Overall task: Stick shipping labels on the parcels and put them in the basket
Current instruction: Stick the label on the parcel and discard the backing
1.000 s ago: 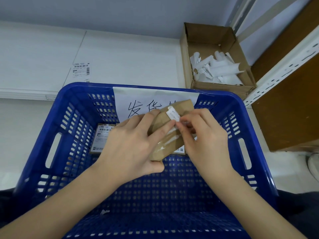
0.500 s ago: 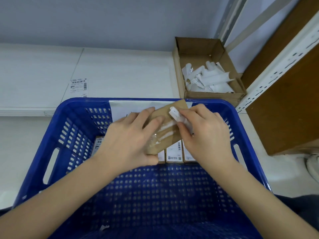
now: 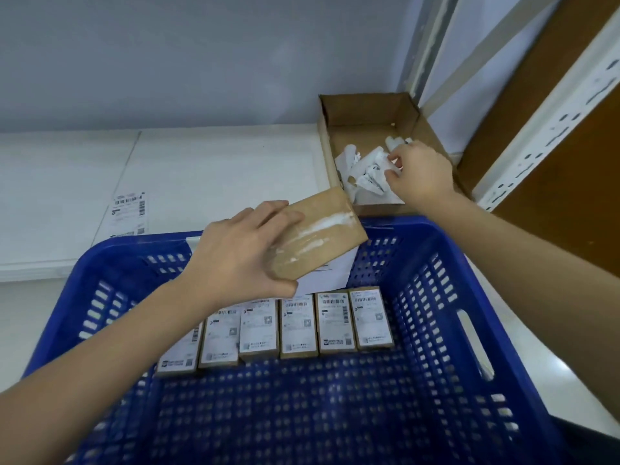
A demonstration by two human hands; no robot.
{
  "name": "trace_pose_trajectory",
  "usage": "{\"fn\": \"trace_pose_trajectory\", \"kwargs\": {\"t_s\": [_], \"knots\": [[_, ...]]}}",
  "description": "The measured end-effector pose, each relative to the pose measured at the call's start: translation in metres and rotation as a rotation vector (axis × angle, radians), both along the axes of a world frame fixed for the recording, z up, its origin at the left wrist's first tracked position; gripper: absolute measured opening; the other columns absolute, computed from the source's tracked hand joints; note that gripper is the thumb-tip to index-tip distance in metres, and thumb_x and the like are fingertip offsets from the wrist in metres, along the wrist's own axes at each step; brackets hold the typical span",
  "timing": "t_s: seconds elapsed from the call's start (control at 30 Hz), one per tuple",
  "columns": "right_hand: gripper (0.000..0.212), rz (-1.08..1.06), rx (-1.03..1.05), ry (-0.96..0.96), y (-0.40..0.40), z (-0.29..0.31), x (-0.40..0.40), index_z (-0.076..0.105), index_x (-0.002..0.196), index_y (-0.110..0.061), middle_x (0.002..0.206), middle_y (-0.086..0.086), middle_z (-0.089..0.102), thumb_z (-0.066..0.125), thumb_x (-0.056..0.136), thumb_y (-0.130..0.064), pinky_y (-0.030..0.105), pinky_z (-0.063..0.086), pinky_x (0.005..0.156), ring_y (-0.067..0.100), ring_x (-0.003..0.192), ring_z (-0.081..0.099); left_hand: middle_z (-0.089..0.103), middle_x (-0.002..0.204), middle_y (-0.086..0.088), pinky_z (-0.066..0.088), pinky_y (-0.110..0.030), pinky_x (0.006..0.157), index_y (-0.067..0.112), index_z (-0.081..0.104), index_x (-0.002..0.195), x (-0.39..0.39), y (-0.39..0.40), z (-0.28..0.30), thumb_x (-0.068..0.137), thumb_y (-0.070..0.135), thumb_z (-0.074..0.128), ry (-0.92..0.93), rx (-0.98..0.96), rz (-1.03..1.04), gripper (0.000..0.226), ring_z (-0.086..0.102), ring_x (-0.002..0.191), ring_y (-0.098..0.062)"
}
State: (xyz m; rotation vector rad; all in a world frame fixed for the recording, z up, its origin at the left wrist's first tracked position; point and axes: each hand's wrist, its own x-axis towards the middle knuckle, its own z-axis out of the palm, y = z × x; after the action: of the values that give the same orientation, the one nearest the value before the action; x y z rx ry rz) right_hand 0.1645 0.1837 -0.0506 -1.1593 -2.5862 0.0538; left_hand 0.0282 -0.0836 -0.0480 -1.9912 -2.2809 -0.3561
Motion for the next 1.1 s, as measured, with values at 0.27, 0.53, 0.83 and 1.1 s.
{"fn": "trace_pose_trajectory", "kwargs": {"t_s": [0.27, 0.53, 0.83, 1.1], "knots": [[0.026, -0.018, -0.067, -0.153, 0.038, -0.033, -0.034, 0.064, 0.113, -0.01, 0.107, 0.012, 0.065, 0.059, 0.089, -0.02, 0.034, 0.044, 0.085, 0.029, 0.105, 0.058, 0.056, 0.131, 0.005, 0.045, -0.023, 0.055, 0.026, 0.053, 0.128, -0.024, 0.007, -0.009, 0.052, 0.064, 0.056, -0.034, 0.006, 0.023, 0.085, 0.065, 0.096, -0.018], [0.036, -0.009, -0.12, -0.17, 0.048, -0.042, -0.025, 0.063, 0.121, -0.012, 0.114, 0.012, 0.064, 0.057, 0.092, -0.032, 0.036, 0.045, 0.083, 0.029, 0.107, 0.057, 0.054, 0.133, 0.008, 0.05, -0.027, 0.059, 0.029, 0.053, 0.129, -0.029, 0.009, -0.014, 0.05, 0.064, 0.056, -0.039, 0.041, 0.043, 0.086, 0.062, 0.101, -0.016], [0.059, 0.525, -0.218, 0.203, -0.024, 0.031, -0.013, 0.051, 0.136, -0.022, 0.136, -0.003, 0.051, 0.063, 0.085, -0.049, 0.03, 0.035, 0.102, 0.013, 0.127, 0.044, 0.04, 0.139, 0.02, 0.037, -0.026, 0.078, 0.037, 0.041, 0.137, -0.039, -0.002, 0.007, 0.054, 0.038, 0.085, -0.198, -0.058, 0.061, 0.094, 0.042, 0.116, -0.008], [0.125, 0.904, 0.009, -0.292, -0.099, 0.036, -0.023, 0.003, 0.153, -0.015, 0.159, 0.012, 0.013, 0.067, 0.063, -0.074, 0.03, 0.011, 0.116, 0.022, 0.146, 0.013, 0.046, 0.129, 0.018, 0.043, -0.029, 0.091, 0.037, 0.043, 0.131, -0.047, -0.026, 0.02, 0.047, 0.042, 0.075, -0.408, -0.117, -0.022, 0.09, 0.043, 0.112, -0.006]]}}
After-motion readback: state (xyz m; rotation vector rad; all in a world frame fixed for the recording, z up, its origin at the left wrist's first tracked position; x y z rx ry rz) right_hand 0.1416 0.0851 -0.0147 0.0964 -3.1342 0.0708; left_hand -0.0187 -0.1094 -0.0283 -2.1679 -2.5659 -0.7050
